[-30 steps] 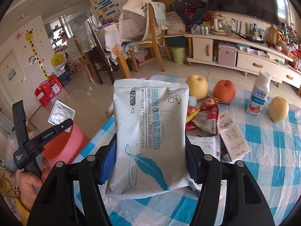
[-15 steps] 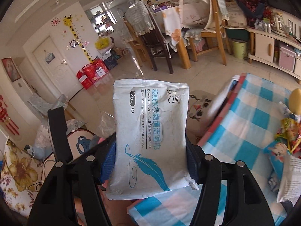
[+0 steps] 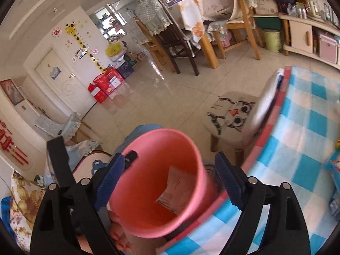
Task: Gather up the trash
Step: 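Carry both items to the pink bucket and open both tools over it, then move both empty tools back to the table pile, then grasp the white printed paper packet with the left tool, then grasp the white milk carton with the right tool while the left tool holds the paper packet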
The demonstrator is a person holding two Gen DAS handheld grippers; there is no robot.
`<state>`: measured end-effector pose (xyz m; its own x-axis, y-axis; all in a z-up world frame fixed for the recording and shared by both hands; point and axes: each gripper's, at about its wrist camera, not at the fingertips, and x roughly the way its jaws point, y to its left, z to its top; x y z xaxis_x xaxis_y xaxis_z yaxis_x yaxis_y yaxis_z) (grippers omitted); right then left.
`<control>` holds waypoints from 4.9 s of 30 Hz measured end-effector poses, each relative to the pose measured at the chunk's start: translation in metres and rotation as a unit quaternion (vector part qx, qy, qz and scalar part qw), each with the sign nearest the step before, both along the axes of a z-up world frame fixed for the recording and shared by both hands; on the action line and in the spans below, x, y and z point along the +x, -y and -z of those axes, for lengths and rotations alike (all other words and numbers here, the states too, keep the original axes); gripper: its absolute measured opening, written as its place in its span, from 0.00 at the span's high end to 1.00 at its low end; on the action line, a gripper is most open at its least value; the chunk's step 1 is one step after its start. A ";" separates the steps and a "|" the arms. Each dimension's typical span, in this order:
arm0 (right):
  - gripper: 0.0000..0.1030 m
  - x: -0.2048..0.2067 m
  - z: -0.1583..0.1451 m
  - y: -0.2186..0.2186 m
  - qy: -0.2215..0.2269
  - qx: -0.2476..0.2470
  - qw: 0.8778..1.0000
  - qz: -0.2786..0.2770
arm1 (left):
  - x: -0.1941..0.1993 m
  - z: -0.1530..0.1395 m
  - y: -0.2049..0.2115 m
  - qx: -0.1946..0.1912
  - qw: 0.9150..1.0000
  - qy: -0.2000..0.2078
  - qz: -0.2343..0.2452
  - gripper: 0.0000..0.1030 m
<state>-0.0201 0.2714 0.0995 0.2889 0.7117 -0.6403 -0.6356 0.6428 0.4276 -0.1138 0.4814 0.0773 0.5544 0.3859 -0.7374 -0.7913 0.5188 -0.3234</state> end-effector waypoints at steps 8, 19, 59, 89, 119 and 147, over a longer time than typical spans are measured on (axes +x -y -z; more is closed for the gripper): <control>0.12 -0.017 0.002 0.069 0.090 -0.089 0.990 0.059 | 0.009 -0.028 0.040 0.087 0.990 0.099 0.056 0.10; 0.05 -0.017 -0.011 0.168 0.221 -0.154 0.948 0.169 | 0.047 -0.053 0.117 0.177 0.963 0.096 0.177 0.07; 0.05 0.041 -0.010 0.401 0.143 -0.169 0.910 0.351 | 0.119 -0.031 0.377 0.214 0.839 0.036 0.498 0.08; 0.05 0.046 0.020 0.403 0.051 -0.168 0.946 0.274 | 0.130 0.027 0.444 0.103 0.674 -0.036 0.731 0.07; 0.05 0.023 0.041 0.428 -0.089 -0.131 0.955 0.250 | 0.153 0.053 0.463 0.018 0.690 -0.051 0.722 0.18; 0.05 0.030 0.068 0.407 -0.152 -0.133 0.947 0.248 | 0.108 0.039 0.392 -0.059 0.797 0.011 0.601 0.49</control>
<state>0.0094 -0.1359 0.0312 0.3199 0.3385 -0.8849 -0.1004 0.9408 0.3236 -0.0055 0.0896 0.0385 0.4847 -0.5041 -0.7148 0.2598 0.8633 -0.4326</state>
